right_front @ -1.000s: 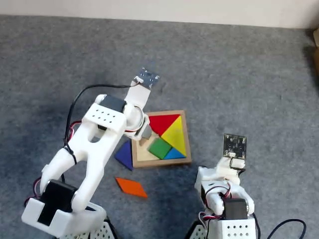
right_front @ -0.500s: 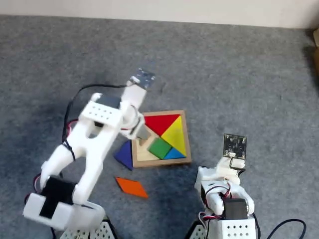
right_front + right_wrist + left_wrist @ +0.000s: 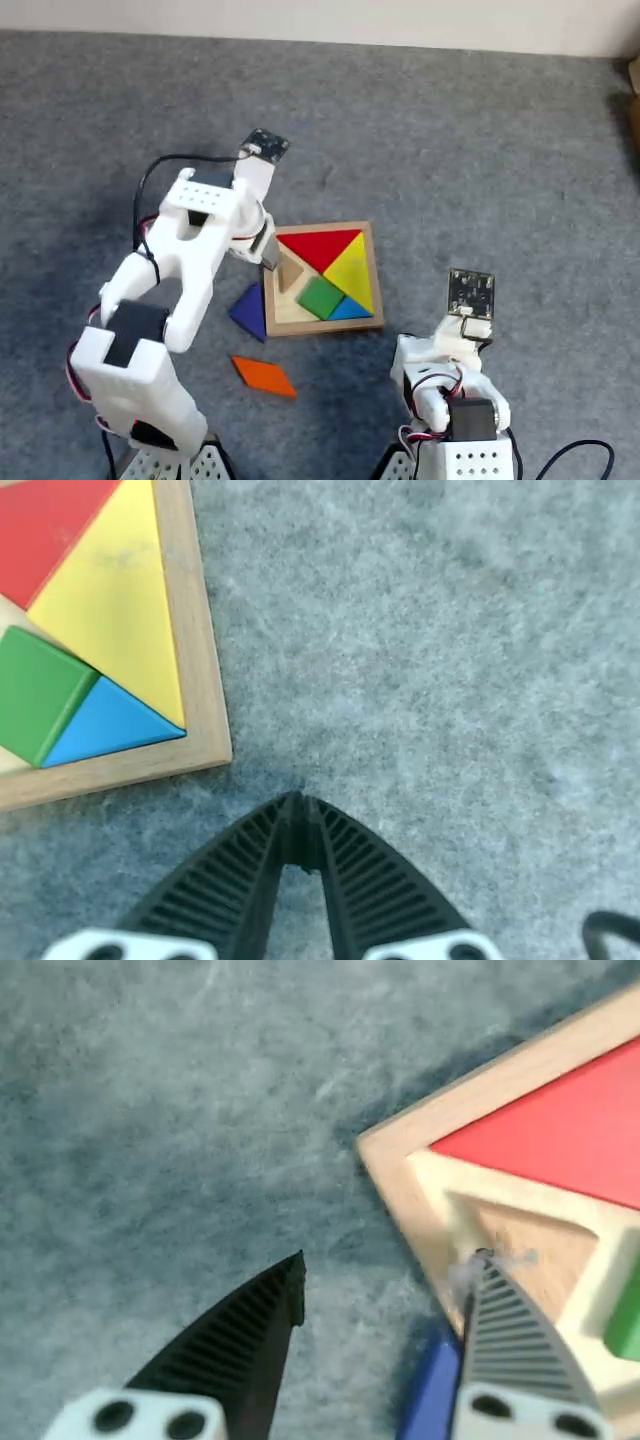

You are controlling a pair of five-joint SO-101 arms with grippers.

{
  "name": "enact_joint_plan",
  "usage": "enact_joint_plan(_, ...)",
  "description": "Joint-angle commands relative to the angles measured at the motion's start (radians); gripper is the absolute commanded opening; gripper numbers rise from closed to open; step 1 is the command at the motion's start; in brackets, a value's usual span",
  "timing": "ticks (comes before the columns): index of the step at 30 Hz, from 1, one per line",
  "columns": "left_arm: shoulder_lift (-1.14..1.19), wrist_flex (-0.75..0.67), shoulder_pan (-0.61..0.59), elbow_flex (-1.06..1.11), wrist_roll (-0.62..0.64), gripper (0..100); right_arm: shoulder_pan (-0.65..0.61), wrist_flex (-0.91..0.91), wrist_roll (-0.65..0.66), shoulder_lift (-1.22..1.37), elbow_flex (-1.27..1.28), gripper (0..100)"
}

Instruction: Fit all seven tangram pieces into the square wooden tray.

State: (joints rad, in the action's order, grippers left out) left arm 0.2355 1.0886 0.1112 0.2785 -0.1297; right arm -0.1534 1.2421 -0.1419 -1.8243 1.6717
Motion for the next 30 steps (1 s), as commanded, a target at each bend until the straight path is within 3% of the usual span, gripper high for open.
enact_joint_plan(1,-0.004,-0.002,0.079,-0.036,-0.003,25,0.013,0.008,-0.006,-0.013,0.116,0.5)
enact_joint_plan(7,-0.010,0.046,0.153,-0.041,0.002,25,0.013,0.008,-0.006,-0.013,0.116,0.5)
enact_joint_plan(15,-0.074,0.066,0.114,-0.039,0.000,25,0.013,0.008,-0.006,-0.013,0.116,0.5)
enact_joint_plan(23,-0.286,0.232,0.082,-0.036,0.000,25,0.013,0.008,-0.006,-0.013,0.116,0.5)
enact_joint_plan(30,-0.312,0.328,0.088,0.010,0.002,25,0.013,0.008,-0.006,-0.013,0.116,0.5)
